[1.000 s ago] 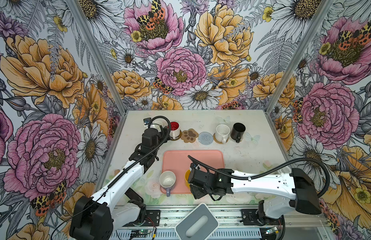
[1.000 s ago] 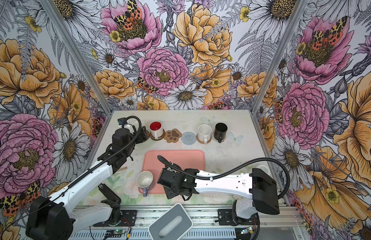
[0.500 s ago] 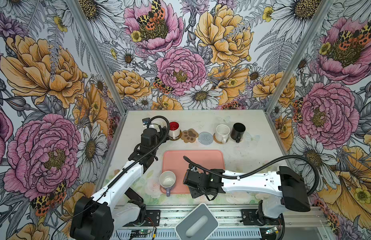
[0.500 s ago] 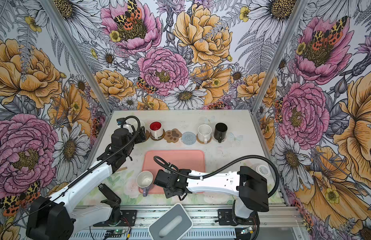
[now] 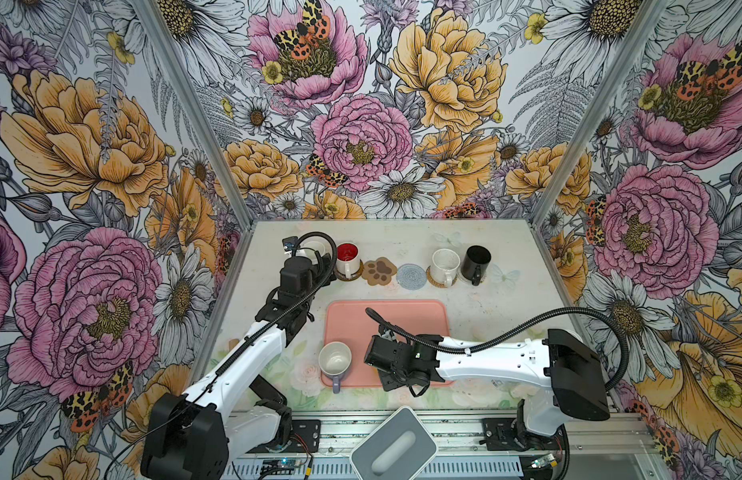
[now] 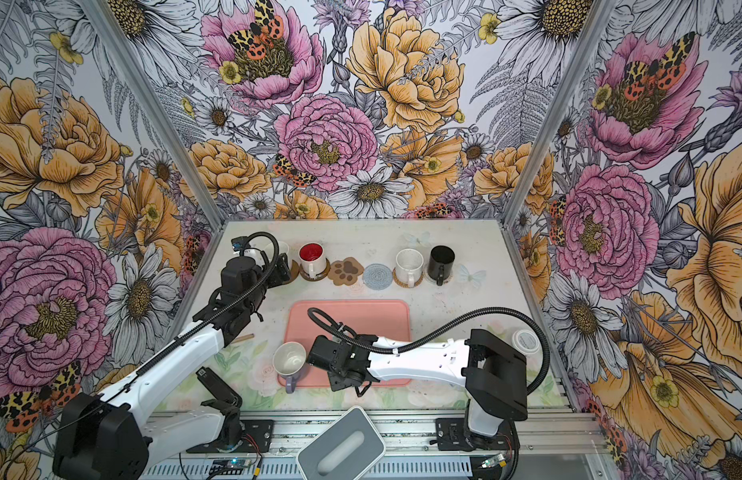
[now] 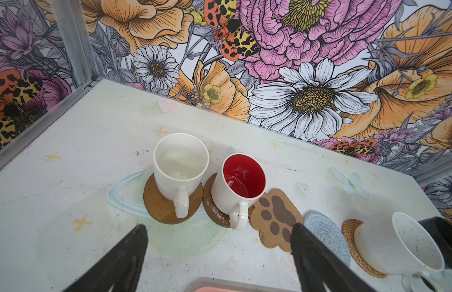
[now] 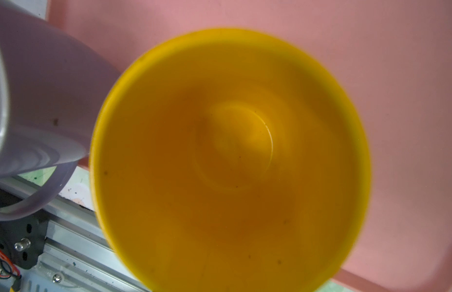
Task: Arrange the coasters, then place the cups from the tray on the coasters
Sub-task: 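Lower the right gripper into the yellow mug on the pink tray, then close the right gripper inside the yellow mug's rim and lift it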
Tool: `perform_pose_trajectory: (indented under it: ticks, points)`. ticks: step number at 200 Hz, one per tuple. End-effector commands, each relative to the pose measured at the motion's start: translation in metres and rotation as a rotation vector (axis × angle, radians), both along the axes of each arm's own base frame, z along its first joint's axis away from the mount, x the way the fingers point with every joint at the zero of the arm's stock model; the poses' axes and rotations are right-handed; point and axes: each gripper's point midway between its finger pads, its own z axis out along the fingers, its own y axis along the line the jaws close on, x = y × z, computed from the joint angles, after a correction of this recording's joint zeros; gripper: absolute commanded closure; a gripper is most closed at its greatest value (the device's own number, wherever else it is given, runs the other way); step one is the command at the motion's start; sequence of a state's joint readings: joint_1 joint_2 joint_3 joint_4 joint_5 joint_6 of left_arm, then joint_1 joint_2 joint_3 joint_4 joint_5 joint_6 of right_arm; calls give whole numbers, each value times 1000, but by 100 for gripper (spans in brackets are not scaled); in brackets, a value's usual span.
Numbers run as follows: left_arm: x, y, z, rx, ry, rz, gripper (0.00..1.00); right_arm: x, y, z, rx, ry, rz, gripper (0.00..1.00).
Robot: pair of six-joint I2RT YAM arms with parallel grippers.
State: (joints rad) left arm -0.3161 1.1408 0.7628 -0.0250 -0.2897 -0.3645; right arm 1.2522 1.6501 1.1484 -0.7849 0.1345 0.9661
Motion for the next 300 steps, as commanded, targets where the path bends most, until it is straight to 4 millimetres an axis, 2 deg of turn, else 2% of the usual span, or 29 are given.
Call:
perform_pose_trajectory:
  ticks: [1,147,174,206,300]
  points:
    - [2,-2,-7,-18,15,-15,10,7,-4,-6,-22,-18,-33,61]
    - [5,-1,-10,-14,24,-15,10,15,-1,-19,-54,3,-34,61]
    - [5,0,-11,-13,27,-13,10,17,-2,-18,-53,-1,-39,74]
    - [5,0,-11,-12,26,-14,10,18,-3,-15,-50,-12,-41,100]
    - [4,2,-12,-11,29,-7,10,38,-21,10,-46,-117,-70,100]
